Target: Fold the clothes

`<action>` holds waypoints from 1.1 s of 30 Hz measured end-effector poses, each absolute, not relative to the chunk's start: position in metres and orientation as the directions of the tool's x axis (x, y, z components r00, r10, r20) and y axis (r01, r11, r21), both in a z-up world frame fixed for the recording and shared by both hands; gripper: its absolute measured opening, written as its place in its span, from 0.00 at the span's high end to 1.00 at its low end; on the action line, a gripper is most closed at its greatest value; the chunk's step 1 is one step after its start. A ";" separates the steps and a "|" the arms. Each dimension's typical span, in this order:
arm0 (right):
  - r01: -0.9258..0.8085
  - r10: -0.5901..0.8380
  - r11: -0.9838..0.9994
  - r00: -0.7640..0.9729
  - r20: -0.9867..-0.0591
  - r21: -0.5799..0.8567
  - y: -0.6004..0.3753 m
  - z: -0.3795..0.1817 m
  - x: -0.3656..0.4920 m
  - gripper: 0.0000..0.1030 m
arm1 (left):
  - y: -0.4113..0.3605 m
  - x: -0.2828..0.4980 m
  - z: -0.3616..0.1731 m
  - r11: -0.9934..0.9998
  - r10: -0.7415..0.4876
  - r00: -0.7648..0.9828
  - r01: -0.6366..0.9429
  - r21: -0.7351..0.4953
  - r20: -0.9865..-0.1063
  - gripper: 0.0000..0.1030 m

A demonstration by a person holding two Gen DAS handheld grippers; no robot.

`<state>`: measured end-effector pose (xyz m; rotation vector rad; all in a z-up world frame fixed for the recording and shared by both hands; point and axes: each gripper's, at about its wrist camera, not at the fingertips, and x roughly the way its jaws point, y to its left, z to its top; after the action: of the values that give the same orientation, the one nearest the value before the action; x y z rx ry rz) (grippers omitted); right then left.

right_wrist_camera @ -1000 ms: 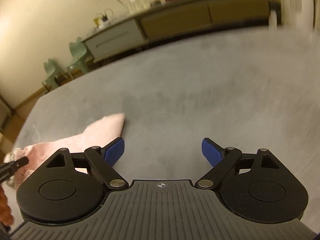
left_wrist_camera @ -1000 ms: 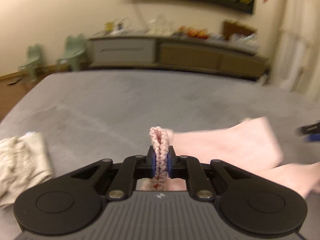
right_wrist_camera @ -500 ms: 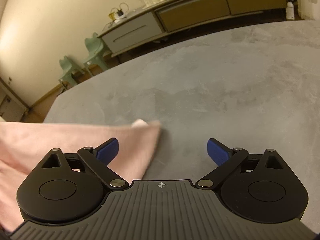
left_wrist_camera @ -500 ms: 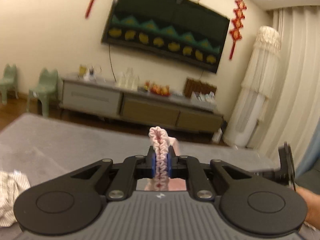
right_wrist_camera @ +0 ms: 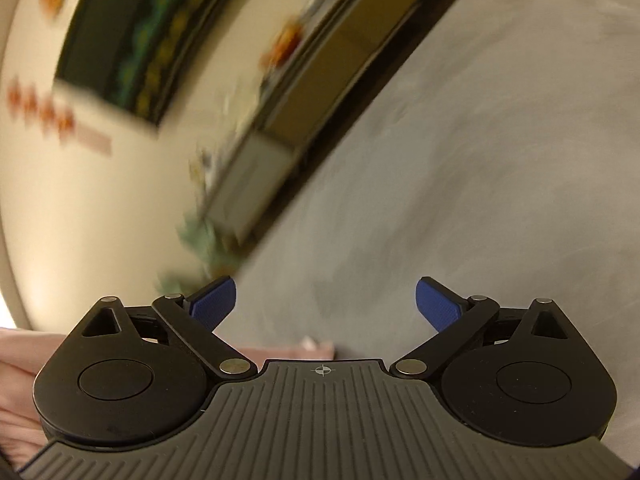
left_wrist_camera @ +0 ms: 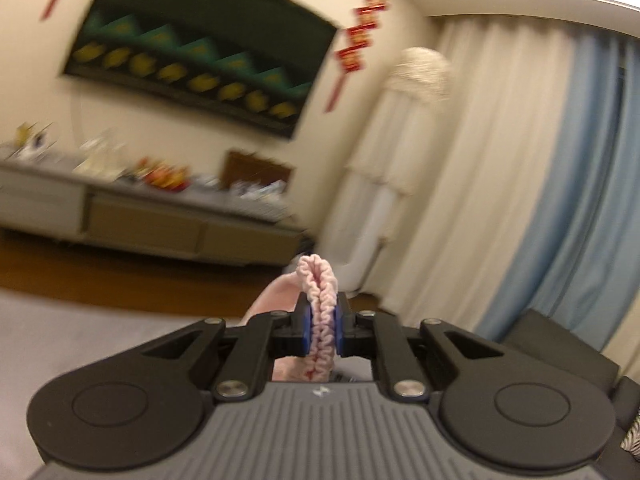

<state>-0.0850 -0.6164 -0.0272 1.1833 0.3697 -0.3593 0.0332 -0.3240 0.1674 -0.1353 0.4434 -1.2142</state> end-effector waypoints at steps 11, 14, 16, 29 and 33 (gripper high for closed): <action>0.480 -0.361 0.317 0.858 -0.364 0.818 -0.669 0.021 -0.150 0.03 | -0.322 0.053 0.220 0.528 -0.849 0.470 0.780 -0.336 -0.244 0.89; 0.483 -0.321 0.372 0.868 -0.379 0.793 -0.666 0.026 -0.140 0.02 | -0.279 0.090 0.173 0.640 -0.766 0.540 0.690 -0.339 -0.349 0.85; 0.490 -0.276 0.396 0.870 -0.408 0.777 -0.662 0.023 -0.129 0.02 | -0.257 0.122 0.116 0.710 -0.691 0.535 0.627 -0.319 -0.487 0.80; 0.470 -0.142 0.831 0.695 -0.704 0.296 -0.578 -0.034 -0.003 0.02 | -0.216 0.178 -0.056 0.789 -0.539 0.493 0.580 -0.204 -0.683 0.65; 0.376 -0.217 0.926 0.621 -0.753 0.043 -0.554 -0.065 0.030 0.06 | -0.226 0.178 -0.072 0.784 -0.491 0.506 0.611 -0.107 -0.709 0.65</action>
<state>0.0298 -0.5539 -0.0654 0.2041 0.8343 -0.3435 0.1780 -0.2264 -0.0719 0.1651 0.7994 -0.6680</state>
